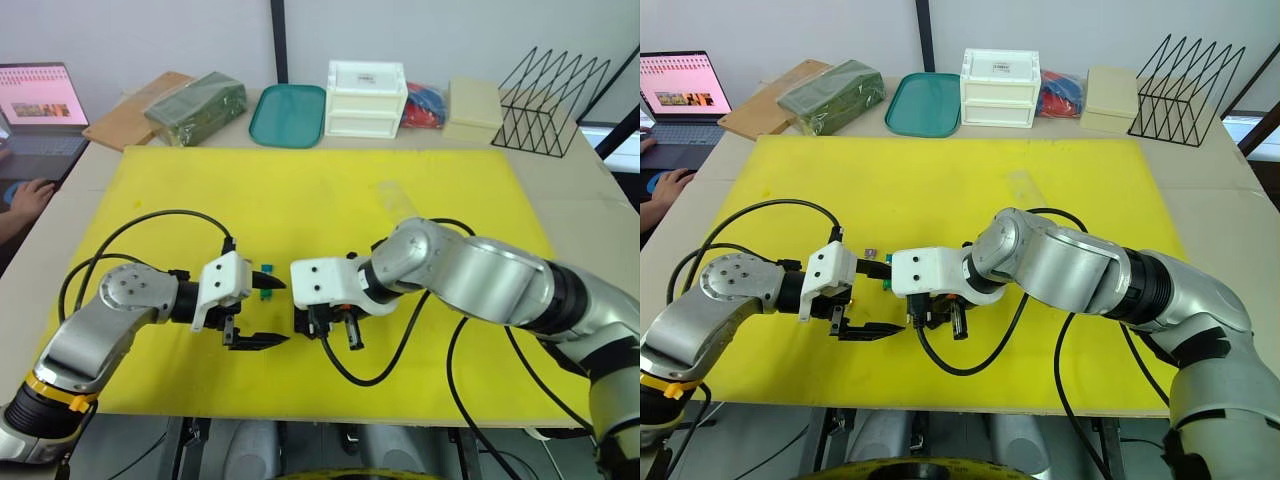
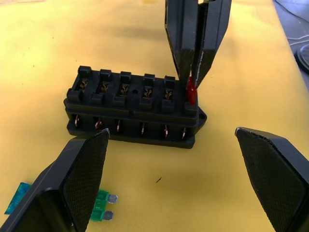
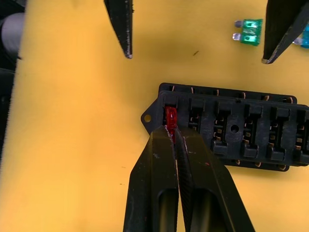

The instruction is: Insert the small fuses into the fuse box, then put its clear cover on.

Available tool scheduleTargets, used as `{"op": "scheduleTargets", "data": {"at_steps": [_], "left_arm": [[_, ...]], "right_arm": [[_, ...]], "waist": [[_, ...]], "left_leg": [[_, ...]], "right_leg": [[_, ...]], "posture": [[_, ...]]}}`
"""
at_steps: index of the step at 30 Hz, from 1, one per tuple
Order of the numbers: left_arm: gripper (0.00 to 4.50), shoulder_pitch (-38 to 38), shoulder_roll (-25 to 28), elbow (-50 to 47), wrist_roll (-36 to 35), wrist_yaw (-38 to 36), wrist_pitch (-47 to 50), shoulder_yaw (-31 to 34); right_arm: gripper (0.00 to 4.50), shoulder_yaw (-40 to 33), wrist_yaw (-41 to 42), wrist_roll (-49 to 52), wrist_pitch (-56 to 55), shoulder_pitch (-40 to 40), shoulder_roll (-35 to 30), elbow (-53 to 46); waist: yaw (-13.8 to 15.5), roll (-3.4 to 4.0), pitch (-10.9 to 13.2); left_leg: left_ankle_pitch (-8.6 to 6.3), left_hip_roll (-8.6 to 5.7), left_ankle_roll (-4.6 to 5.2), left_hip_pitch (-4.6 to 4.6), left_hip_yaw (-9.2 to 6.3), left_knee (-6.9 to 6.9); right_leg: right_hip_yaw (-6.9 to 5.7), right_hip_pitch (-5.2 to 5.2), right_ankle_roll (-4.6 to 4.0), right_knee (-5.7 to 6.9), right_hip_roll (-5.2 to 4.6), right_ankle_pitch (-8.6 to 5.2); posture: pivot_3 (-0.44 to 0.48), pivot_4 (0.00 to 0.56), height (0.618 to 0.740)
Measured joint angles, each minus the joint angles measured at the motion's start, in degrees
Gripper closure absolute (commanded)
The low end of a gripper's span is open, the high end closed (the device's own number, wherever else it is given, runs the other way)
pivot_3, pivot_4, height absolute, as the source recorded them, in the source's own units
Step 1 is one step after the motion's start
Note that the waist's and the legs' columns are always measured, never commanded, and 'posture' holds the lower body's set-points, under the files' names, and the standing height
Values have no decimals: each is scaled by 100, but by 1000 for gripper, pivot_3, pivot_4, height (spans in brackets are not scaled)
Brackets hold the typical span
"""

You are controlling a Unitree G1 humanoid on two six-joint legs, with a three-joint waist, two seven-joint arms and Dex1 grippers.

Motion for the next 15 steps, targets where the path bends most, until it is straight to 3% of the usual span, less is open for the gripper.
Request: {"op": "scheduleTargets", "data": {"at_steps": [15], "left_arm": [[26, -1, -11, 24, 7, 71, 3, 0]], "right_arm": [[4500, 253, -43, -544, -223, -147, -4, 106]], "waist": [[3, 0, -1]], "left_leg": [[0, 0, 0, -1, 0, 2]], "right_leg": [[0, 0, -1, 1, 0, 1]], "posture": [[0, 150, 740]]}}
